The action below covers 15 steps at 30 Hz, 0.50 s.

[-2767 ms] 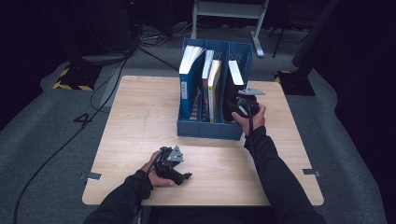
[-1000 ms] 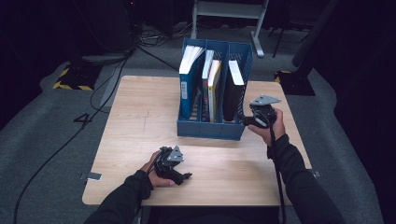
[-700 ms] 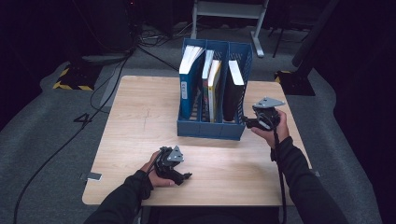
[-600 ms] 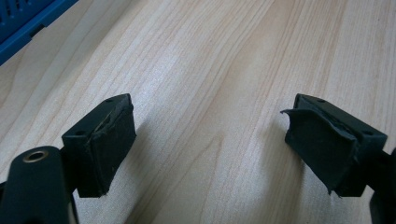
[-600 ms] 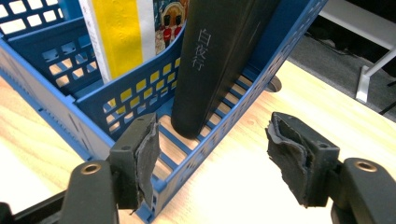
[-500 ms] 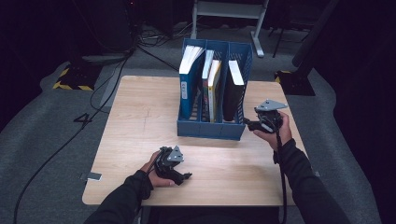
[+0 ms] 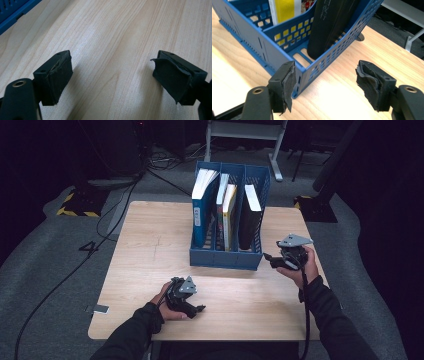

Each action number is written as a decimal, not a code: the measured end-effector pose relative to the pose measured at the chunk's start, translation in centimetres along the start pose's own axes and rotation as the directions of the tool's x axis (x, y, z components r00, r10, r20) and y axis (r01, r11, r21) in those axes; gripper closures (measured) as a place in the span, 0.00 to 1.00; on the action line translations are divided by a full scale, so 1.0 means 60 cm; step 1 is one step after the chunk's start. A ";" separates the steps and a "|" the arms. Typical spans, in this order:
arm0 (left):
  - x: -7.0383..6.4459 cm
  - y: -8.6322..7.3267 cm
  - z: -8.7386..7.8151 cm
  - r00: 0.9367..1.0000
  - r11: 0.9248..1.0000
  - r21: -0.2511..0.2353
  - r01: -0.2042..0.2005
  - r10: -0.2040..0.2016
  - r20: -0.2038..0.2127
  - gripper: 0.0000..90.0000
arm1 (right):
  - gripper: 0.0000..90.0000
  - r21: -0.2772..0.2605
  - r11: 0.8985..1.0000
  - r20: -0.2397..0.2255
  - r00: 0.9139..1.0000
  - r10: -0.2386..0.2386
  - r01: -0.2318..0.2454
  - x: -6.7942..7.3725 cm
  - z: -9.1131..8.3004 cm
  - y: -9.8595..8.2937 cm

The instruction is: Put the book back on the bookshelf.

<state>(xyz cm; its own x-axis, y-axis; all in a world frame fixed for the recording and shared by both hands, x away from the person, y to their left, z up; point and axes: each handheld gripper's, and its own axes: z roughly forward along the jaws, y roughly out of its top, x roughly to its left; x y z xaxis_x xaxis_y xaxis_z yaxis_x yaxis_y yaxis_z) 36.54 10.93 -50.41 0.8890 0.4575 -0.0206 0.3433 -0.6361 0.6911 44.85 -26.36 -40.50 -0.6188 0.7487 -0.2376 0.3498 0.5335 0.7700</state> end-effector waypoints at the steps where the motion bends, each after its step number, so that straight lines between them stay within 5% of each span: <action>1: 0.000 0.000 0.000 1.000 1.000 0.000 0.000 0.000 0.000 0.17 | 0.36 0.001 1.000 0.000 1.000 -0.005 0.005 0.000 -0.001 -0.003; 15: 0.000 0.000 0.000 1.000 1.000 0.000 0.000 0.000 0.000 0.17 | 0.34 0.043 0.998 -0.003 0.999 -0.037 0.037 0.005 -0.013 -0.044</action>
<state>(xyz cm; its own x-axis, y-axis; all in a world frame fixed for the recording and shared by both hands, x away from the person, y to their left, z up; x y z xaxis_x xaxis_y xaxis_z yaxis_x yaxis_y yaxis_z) 36.54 10.93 -50.41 0.8891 0.4572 -0.0208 0.3434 -0.6362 0.6909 43.19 -27.85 -42.14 -0.6332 0.7274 -0.2644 0.3563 0.5772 0.7348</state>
